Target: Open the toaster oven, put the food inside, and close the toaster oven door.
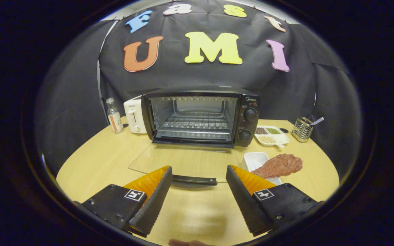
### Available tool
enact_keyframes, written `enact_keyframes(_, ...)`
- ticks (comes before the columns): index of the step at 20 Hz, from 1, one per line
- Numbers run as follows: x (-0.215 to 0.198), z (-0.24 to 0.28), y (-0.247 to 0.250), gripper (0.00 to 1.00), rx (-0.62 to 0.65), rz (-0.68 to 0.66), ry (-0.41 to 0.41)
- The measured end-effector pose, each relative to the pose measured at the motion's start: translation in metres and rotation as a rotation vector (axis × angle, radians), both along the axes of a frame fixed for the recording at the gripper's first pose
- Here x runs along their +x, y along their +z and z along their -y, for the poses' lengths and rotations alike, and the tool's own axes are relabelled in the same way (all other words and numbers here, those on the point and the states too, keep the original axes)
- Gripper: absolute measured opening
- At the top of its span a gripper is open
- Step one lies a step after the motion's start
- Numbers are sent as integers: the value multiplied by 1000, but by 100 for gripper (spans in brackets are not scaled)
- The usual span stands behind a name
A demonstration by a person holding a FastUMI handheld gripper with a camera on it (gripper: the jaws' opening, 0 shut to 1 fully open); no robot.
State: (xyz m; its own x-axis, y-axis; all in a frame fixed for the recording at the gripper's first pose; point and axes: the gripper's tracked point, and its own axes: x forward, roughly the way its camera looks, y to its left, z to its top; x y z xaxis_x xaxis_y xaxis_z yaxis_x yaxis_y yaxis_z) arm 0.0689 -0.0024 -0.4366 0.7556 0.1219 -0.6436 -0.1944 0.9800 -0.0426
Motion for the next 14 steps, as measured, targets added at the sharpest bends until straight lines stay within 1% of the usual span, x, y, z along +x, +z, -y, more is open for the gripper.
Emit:
enact_keyframes(2,3,24,20,100,4,15,0)
enact_keyframes(7,22,102,54,100,12,22,-51)
enact_keyframes(11,33,158,54,100,16,-30,-103)
enact_keyframes(14,36,189,39,98,16,-81,-131)
